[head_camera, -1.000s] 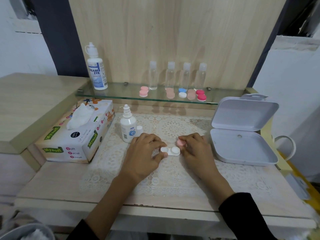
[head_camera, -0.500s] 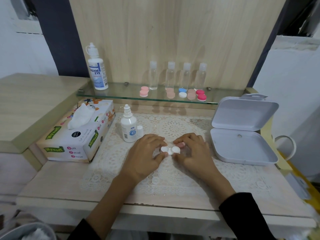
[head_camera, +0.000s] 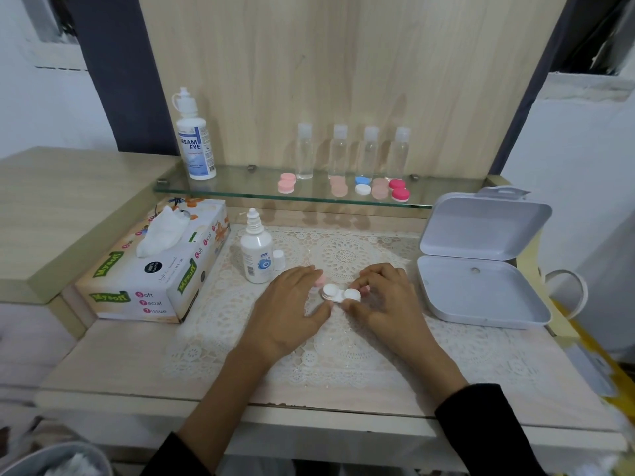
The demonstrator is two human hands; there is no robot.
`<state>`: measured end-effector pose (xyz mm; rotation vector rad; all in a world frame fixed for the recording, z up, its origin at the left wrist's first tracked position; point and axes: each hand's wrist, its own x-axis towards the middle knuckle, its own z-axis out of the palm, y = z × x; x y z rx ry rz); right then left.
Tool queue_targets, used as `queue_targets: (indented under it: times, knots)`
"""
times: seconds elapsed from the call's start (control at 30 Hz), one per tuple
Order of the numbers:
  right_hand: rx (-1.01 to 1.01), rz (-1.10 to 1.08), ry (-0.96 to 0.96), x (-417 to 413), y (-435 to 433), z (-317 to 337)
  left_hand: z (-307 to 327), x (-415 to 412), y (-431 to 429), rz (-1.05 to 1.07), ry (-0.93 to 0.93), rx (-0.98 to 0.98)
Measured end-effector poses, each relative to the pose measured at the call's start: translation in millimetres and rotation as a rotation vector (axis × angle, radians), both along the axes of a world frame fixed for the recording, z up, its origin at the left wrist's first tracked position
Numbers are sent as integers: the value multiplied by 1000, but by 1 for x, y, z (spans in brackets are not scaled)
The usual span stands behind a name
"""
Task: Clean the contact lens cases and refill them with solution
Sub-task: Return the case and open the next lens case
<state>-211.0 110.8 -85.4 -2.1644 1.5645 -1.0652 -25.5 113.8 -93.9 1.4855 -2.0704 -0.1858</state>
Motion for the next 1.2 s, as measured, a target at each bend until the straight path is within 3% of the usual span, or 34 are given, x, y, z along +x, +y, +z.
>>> queue_targets:
  times: [0.53,0.7,0.97,1.2]
  knots:
    - [-19,4,-225,-12,6,18,-4,4,-3,-2,22,-10]
    - [-70,-107,-249,-46,7,32,-6,4,-4,1,19,-7]
    - [-79,-340,-80,-113,6,43,-7,4,-5,-4,29,-10]
    - [-225,-321,176,-133,10,38,-7,4,-6,-8,17,0]
